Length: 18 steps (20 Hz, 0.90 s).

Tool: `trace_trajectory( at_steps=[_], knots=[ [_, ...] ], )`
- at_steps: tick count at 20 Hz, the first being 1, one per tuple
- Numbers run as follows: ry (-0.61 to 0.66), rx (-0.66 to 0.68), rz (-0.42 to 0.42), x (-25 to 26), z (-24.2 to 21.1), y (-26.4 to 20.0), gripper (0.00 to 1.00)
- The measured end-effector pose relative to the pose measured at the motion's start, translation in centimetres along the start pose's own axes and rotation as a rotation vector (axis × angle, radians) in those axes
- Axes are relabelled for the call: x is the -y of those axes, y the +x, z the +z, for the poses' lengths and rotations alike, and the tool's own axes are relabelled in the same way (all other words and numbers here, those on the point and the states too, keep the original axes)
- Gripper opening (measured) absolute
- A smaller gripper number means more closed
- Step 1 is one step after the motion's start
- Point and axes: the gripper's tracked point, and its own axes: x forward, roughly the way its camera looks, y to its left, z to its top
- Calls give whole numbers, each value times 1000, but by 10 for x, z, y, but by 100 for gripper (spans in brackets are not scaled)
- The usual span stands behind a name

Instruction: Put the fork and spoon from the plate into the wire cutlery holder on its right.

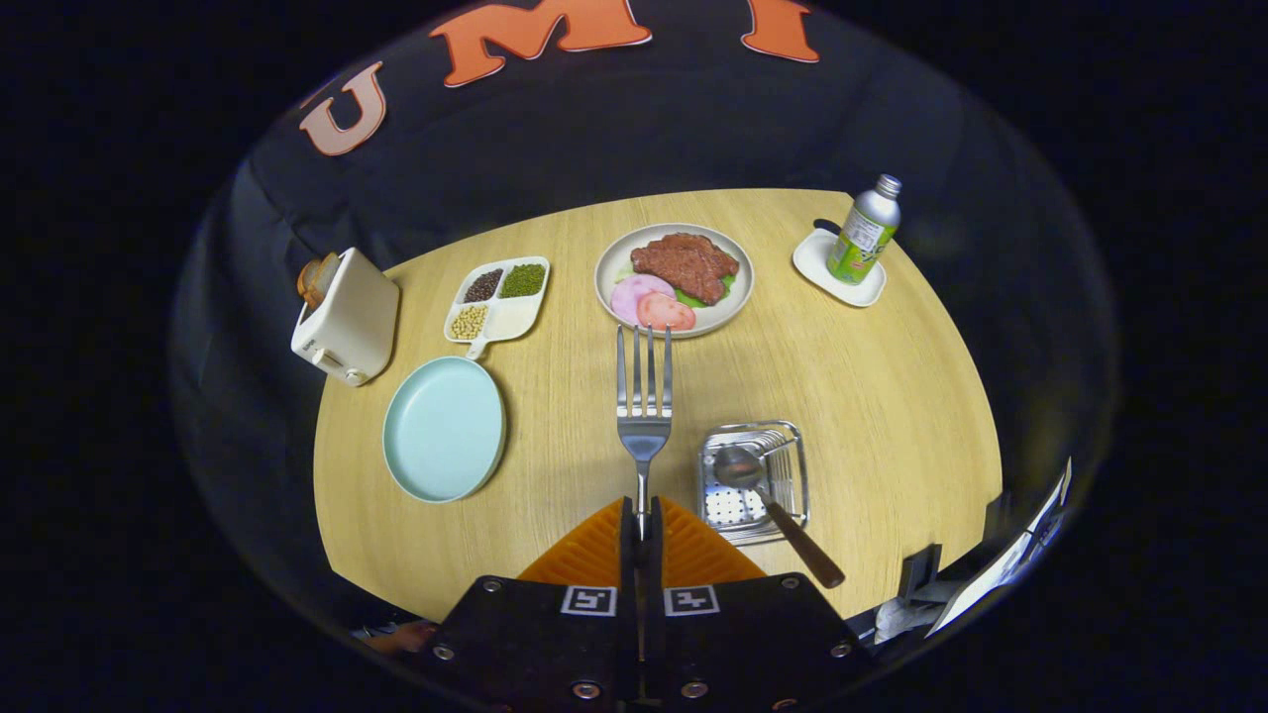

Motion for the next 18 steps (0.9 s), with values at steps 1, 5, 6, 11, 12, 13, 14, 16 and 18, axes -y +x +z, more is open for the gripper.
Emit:
trace_trajectory(
  at_steps=[1, 5, 6, 11, 12, 13, 14, 16, 18],
  knots=[
    [2, -15, -7, 8, -7, -1, 3],
    [-1, -68, -22, 29, -28, 1, 3],
    [0, -83, -19, 30, -33, 2, 3],
    [17, -146, -14, 41, -55, 17, 4],
    [21, -151, -8, 42, -56, 17, 4],
    [21, -149, -7, 44, -55, 18, 5],
    [20, -148, -10, 46, -55, 18, 5],
    [22, -141, -9, 49, -52, 19, 6],
    [35, -118, 12, 46, -45, 18, 7]
  ],
)
